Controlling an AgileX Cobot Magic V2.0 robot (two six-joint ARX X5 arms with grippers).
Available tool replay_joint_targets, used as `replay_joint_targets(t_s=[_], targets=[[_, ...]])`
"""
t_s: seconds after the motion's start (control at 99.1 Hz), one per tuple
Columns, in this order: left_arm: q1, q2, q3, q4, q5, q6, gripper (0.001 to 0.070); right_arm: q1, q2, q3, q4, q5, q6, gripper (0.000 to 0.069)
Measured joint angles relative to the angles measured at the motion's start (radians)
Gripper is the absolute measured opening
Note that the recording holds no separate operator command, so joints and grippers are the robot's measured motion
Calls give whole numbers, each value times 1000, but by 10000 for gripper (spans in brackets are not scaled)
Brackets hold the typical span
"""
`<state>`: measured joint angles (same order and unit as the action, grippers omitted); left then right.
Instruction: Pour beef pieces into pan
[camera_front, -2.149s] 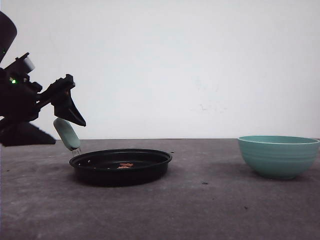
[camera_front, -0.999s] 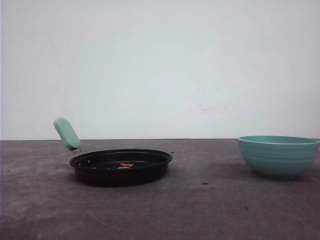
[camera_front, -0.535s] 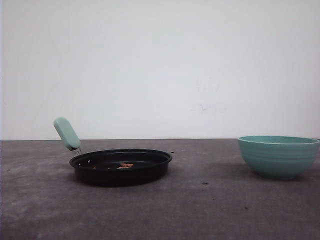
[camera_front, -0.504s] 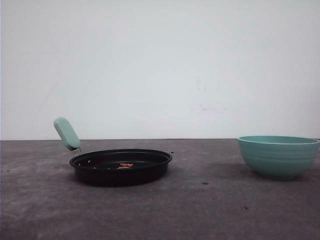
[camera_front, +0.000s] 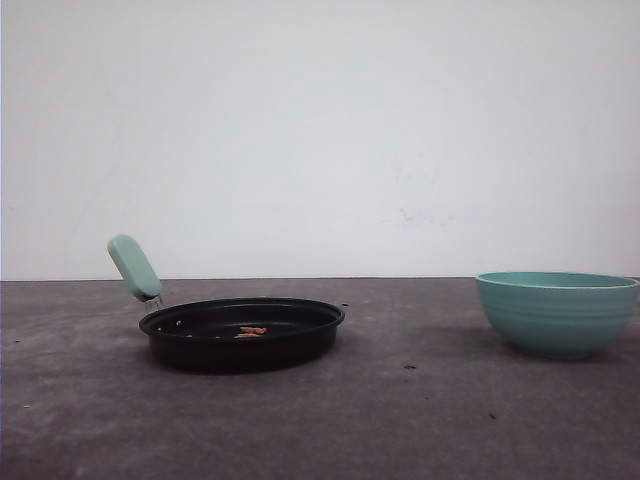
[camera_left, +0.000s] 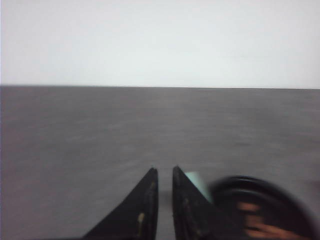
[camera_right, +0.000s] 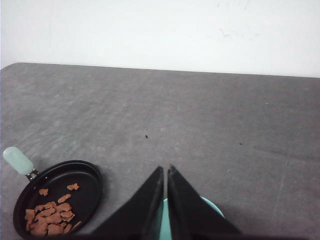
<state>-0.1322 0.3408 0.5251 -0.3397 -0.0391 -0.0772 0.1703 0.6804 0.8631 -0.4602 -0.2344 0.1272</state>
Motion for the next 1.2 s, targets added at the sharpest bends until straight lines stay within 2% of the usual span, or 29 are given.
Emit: replay_joint_targets(t_s=[0.101, 0.161, 0.282, 0.434, 0.555, 0.868, 1.201], targets=[[35, -65, -90, 34, -117, 7, 24, 0, 0, 0, 0, 0, 0, 10], [50, -103, -156, 65, -149, 8, 24, 0, 0, 0, 0, 0, 0, 10], [70, -183, -293, 110, -144, 8, 24, 0, 0, 0, 0, 0, 0, 10], [81, -260, -420, 129, -85, 11, 24, 0, 0, 0, 0, 0, 0, 10], [82, -310, -484, 137, -76, 11, 24, 0, 0, 0, 0, 0, 0, 10], [82, -336, -492, 161, -67, 58, 24, 0, 0, 0, 0, 0, 0, 10], [82, -336, -492, 161, -67, 63, 24, 0, 0, 0, 0, 0, 0, 10]])
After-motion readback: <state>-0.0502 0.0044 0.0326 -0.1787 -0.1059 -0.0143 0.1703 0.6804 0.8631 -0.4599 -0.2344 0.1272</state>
